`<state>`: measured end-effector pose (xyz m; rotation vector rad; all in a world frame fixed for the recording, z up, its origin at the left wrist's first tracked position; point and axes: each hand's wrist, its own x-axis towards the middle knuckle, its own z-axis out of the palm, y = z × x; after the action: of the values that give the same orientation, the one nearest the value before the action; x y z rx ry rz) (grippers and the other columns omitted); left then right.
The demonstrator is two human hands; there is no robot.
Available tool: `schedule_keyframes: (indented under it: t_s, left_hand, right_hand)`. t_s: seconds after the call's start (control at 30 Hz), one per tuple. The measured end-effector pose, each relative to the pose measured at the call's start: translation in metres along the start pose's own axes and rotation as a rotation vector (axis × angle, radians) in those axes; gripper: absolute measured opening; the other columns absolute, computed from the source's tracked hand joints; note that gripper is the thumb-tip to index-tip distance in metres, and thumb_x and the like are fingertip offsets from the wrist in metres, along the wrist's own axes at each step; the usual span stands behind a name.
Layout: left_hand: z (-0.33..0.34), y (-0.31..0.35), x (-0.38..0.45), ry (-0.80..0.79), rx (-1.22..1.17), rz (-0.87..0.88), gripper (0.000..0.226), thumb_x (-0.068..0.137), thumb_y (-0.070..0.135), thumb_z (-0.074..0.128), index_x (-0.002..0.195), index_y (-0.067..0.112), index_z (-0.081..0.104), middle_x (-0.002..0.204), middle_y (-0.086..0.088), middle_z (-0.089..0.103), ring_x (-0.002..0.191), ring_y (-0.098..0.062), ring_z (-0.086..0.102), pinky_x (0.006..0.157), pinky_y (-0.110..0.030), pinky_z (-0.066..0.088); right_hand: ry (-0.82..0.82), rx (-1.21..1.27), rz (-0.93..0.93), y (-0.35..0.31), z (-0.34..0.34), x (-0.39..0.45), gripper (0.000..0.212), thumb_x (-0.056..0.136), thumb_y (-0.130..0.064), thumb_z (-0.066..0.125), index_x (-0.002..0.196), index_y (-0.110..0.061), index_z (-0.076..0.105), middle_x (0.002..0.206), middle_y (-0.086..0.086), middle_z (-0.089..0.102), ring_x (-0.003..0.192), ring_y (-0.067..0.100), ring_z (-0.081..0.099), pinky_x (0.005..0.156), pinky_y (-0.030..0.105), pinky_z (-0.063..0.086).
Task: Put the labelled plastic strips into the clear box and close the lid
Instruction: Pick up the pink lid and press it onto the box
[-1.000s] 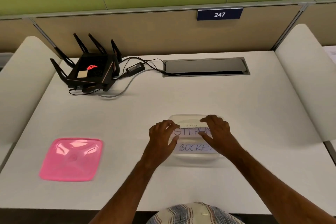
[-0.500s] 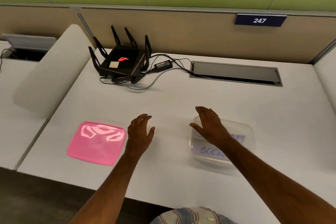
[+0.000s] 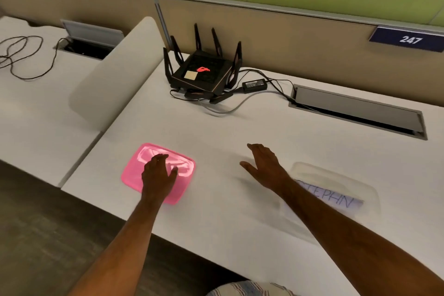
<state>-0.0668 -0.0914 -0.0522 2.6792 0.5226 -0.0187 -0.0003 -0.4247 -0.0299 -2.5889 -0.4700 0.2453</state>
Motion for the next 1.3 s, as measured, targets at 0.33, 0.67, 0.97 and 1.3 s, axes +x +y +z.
schedule_keyframes:
  t_s: [0.33,0.67,0.97,1.3]
  left_hand:
    - [-0.037,-0.084,0.002,0.028,-0.021,-0.256,0.062,0.094,0.038,0.064,0.143,0.008,0.043,0.145,-0.017,0.048,0.131,-0.041,0.046,0.107,-0.058,0.042]
    - [-0.056,-0.141,0.005,0.038,-0.164,-0.428,0.067,0.09,0.036,0.071,0.143,0.009,0.039,0.14,-0.018,0.052,0.129,-0.042,0.05,0.102,-0.062,0.046]
    - [-0.05,-0.155,0.001,0.023,-0.208,-0.463,0.061,0.09,0.032,0.072,0.139,0.01,0.043,0.129,-0.018,0.058,0.118,-0.041,0.058,0.096,-0.058,0.051]
    - [-0.054,-0.169,0.002,-0.002,-0.239,-0.509,0.059,0.093,0.036,0.066,0.14,0.015,0.038,0.134,-0.013,0.057,0.119,-0.039,0.059,0.101,-0.063,0.045]
  right_hand:
    - [-0.257,0.102,0.001,-0.082,0.068,0.025,0.068,0.097,-0.049,0.058,0.15,-0.01,0.041,0.145,0.011,0.049,0.133,0.029,0.048,0.113,0.038,0.035]
    - [-0.602,0.634,0.269,-0.166,0.125,0.023,0.075,0.089,-0.045,0.073,0.149,-0.012,0.041,0.142,0.004,0.054,0.126,0.02,0.055,0.109,0.037,0.045]
    - [-0.678,0.891,0.4,-0.192,0.142,0.023,0.069,0.092,-0.032,0.073,0.15,-0.015,0.039,0.128,0.004,0.06,0.12,0.022,0.059,0.103,0.039,0.049]
    - [-0.543,1.061,0.557,-0.193,0.145,0.019,0.067,0.094,-0.023,0.071,0.152,-0.013,0.038,0.142,0.011,0.053,0.12,0.029,0.06,0.096,0.042,0.058]
